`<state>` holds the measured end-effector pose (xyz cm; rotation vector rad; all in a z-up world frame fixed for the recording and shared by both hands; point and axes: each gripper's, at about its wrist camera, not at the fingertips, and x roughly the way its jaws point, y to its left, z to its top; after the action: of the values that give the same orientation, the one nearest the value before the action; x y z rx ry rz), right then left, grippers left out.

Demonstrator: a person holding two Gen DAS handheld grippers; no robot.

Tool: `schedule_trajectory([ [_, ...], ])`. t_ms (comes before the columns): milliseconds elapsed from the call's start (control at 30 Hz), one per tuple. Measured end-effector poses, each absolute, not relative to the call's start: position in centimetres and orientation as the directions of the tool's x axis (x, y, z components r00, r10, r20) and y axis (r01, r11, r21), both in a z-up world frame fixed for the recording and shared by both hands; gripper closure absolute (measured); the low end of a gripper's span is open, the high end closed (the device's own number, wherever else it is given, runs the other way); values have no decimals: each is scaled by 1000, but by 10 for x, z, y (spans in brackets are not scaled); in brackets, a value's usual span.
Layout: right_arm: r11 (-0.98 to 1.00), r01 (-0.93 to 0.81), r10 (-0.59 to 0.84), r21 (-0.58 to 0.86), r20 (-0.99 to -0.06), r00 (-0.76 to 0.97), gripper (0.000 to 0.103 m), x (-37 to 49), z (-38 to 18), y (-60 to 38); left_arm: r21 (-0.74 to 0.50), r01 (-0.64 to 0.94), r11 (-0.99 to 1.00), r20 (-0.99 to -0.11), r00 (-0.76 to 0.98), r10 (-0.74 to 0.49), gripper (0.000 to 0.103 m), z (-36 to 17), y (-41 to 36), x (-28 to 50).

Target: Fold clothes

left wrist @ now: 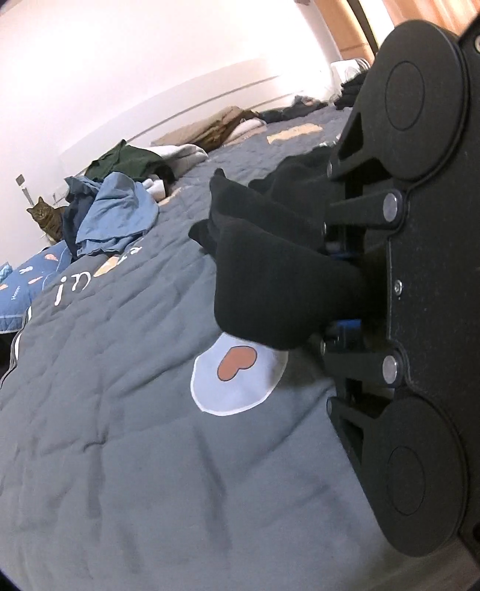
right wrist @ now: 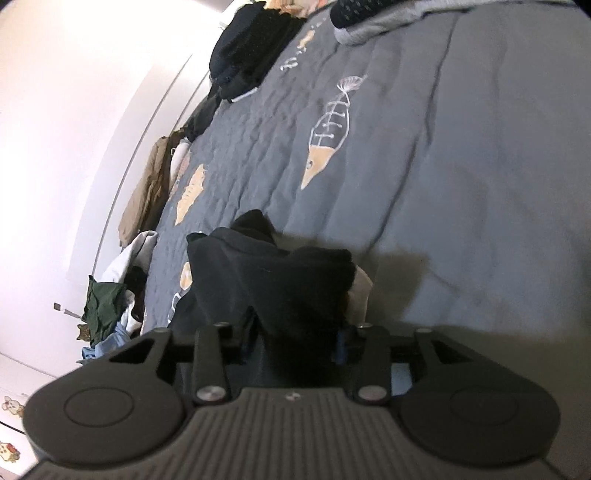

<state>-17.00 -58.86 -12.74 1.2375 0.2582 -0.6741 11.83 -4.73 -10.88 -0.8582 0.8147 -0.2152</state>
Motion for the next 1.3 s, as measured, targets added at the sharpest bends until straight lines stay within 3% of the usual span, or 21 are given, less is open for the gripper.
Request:
schedule_trajectory([
  [267,123,547,-289,828,-498,818,87,-192,-115,-572,-772,-87,629,-490,711,-504,88,-90,-31,111],
  [500,210,539,-241,815,-492,837,87,-213,-87,-538,-724,-33,689,-511,696,-504,88,-60,6,90],
  [600,280,613,-237,739,-565,790,86,-212,-89,-523,-692,-55,720,-564,664,-491,88,-66,14,89],
  [700,333,709,-246,622,-668,702,80,-203,-102,-513,-669,-77,740,-600,643,-476,82,-75,13,91],
  [733,337,719,-251,608,-678,691,78,-203,-103,-513,-663,-79,745,-606,641,-471,76,-77,12,91],
  [800,345,733,-264,587,-689,675,63,-203,-99,-515,-651,-84,754,-618,636,-462,75,-80,10,91],
  [1000,411,752,-353,516,-671,653,59,-221,-79,-502,-612,-87,786,-648,625,-435,71,-87,4,92],
  [1167,513,757,-409,404,-660,629,55,-221,-61,-487,-582,-55,811,-652,627,-425,55,-84,1,85],
  [1300,578,737,-438,351,-628,643,50,-227,-55,-469,-553,-40,832,-666,622,-412,50,-85,-5,80],
])
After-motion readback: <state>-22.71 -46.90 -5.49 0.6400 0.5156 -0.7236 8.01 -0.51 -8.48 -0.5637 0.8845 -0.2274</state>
